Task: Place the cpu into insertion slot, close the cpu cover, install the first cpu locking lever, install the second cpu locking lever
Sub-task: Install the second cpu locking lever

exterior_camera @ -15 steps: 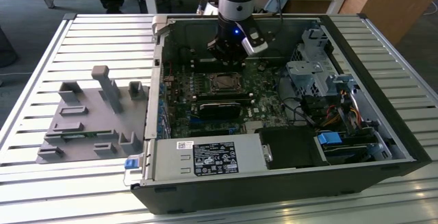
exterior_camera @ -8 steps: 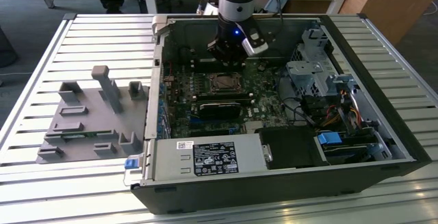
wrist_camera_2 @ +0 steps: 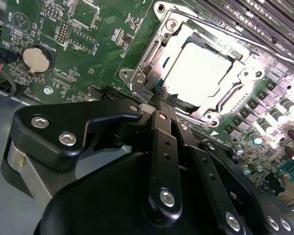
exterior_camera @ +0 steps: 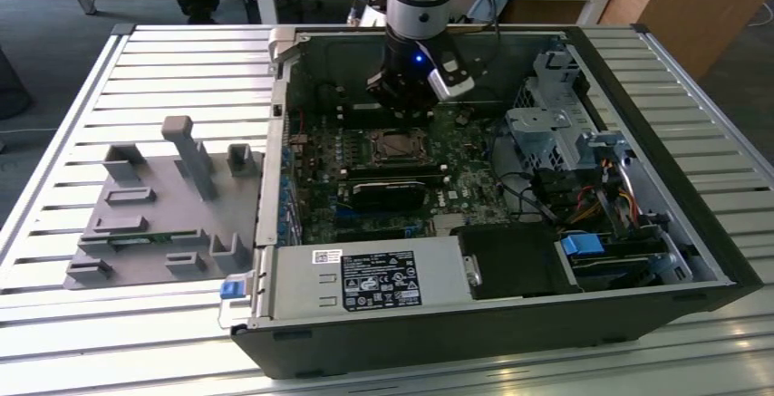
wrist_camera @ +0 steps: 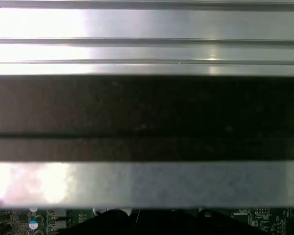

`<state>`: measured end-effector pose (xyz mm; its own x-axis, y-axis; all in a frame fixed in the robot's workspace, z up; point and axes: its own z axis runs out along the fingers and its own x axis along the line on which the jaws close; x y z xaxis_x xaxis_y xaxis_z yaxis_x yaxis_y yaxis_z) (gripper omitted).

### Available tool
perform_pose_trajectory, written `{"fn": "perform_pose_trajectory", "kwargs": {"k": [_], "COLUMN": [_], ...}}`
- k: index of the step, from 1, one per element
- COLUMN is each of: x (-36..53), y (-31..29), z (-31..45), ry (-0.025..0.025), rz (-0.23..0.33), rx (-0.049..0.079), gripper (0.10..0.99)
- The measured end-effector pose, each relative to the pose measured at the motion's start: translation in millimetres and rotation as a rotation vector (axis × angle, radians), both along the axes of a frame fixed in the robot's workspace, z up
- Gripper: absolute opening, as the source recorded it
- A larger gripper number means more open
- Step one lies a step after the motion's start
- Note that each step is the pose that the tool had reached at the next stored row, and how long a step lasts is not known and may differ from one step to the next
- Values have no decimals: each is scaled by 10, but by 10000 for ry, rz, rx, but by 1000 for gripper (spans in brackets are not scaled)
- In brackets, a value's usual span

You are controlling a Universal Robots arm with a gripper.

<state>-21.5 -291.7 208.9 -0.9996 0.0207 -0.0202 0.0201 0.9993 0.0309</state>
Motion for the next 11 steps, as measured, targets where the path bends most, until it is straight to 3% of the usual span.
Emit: {"fn": "perform_pose_trajectory", "kwargs": {"k": [6,11], "x": [0,0], "y": [-3,-3], "z": [20,132], "ry": [0,0], "rz": [-1,-1], "rx": [-1,0], "gripper": [106,106]}}
